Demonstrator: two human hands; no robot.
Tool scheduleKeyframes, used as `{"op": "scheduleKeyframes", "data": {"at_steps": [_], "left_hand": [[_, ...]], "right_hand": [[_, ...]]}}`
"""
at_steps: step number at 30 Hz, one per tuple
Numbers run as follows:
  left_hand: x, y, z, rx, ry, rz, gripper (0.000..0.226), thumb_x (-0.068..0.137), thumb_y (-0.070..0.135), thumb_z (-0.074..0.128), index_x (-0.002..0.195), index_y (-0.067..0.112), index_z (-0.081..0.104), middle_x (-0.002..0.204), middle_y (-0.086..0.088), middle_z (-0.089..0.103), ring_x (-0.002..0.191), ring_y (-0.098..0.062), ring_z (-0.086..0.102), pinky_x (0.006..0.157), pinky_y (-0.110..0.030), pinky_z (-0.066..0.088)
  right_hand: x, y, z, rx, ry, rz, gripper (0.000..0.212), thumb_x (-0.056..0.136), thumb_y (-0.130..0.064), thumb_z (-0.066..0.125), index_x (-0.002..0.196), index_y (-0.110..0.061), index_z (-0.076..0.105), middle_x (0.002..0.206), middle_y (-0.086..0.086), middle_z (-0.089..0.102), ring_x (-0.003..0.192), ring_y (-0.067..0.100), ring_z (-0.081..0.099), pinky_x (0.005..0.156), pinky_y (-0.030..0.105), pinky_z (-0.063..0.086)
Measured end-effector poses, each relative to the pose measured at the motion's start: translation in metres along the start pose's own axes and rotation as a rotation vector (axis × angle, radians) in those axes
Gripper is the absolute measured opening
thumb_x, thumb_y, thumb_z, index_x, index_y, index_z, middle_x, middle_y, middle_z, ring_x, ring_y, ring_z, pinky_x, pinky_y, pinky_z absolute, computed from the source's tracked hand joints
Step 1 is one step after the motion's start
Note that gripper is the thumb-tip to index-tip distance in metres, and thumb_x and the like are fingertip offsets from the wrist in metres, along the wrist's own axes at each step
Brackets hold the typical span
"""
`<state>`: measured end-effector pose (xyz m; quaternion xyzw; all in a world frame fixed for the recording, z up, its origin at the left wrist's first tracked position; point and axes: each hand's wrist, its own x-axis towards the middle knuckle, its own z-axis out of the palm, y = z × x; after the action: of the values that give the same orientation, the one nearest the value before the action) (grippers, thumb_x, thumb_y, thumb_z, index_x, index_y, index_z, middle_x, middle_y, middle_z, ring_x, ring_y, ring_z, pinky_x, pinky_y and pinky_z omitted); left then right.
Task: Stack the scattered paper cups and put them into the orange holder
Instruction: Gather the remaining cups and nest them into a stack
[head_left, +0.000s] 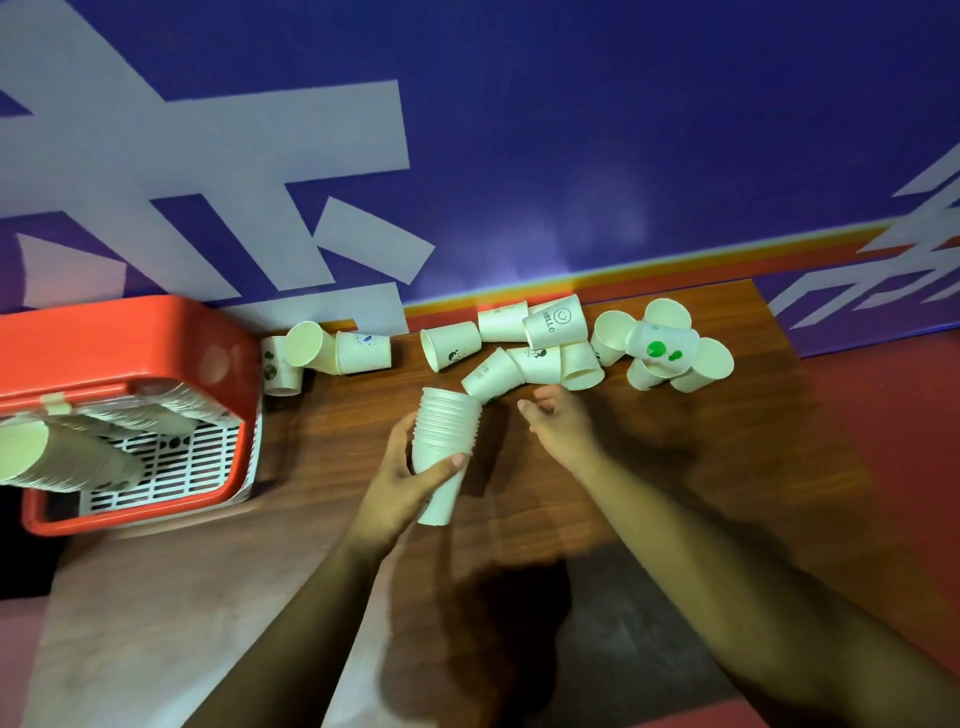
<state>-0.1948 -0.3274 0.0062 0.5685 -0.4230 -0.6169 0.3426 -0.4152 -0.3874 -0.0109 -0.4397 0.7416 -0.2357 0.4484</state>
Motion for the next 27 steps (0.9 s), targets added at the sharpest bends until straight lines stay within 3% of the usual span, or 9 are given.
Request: {"op": "scheduleKeyframes", "data": {"at_steps": [2,5,9,13,20,27], "left_hand": [[0.003,-0.003,-0.006,0.009,0.016,-0.008,0.069,0.081,0.025,0.079,0.134,0.042,0.039,0.125,0.012,0.058,0.104,0.003,0.063,0.077,-0.02,0.056],[0.007,-0.009,-0.017,0.018,0.035,-0.029,0.077,0.074,0.034,0.083,0.138,0.039,0.04,0.126,0.01,0.059,0.111,-0.005,0.062,0.084,-0.026,0.057],[0.014,-0.019,-0.032,0.047,0.041,-0.029,0.081,0.07,0.038,0.088,0.138,0.036,0.044,0.125,0.01,0.062,0.115,-0.007,0.062,0.093,-0.032,0.055],[0.017,-0.027,-0.043,0.06,0.076,-0.024,0.073,0.077,0.022,0.083,0.139,0.028,0.044,0.125,0.007,0.063,0.114,-0.006,0.062,0.088,-0.025,0.055],[0.019,-0.036,-0.058,0.061,0.123,-0.022,0.067,0.079,0.008,0.081,0.134,0.025,0.046,0.122,0.004,0.063,0.108,-0.002,0.063,0.083,-0.017,0.053],[0.02,-0.049,-0.075,0.057,0.117,-0.04,0.075,0.073,0.026,0.088,0.135,0.033,0.048,0.127,0.006,0.064,0.117,-0.009,0.062,0.089,-0.026,0.053]], "right_hand": [[0.022,-0.004,0.008,-0.074,0.03,-0.053,0.049,0.085,-0.043,0.064,0.125,-0.017,0.053,0.1,0.004,0.067,0.087,0.024,0.068,0.083,0.046,0.057],[0.047,-0.017,0.023,-0.146,0.075,-0.107,0.057,0.085,-0.044,0.065,0.134,-0.02,0.05,0.109,0.011,0.068,0.091,0.032,0.069,0.08,0.046,0.059],[0.07,-0.021,0.04,-0.194,0.078,-0.047,0.044,0.09,-0.037,0.064,0.127,-0.015,0.057,0.116,0.011,0.067,0.094,0.034,0.069,0.082,0.045,0.058],[0.069,-0.014,0.047,-0.222,0.055,-0.035,0.025,0.091,-0.027,0.062,0.114,-0.016,0.06,0.11,0.009,0.068,0.098,0.03,0.066,0.083,0.038,0.055],[0.067,-0.018,0.05,-0.277,0.15,-0.032,0.044,0.092,-0.029,0.064,0.131,-0.017,0.046,0.117,0.011,0.064,0.103,0.031,0.063,0.077,0.036,0.051],[0.072,-0.032,0.062,-0.25,0.216,0.023,0.044,0.093,-0.028,0.063,0.129,-0.01,0.047,0.121,0.014,0.063,0.11,0.034,0.061,0.085,0.04,0.052]]}}
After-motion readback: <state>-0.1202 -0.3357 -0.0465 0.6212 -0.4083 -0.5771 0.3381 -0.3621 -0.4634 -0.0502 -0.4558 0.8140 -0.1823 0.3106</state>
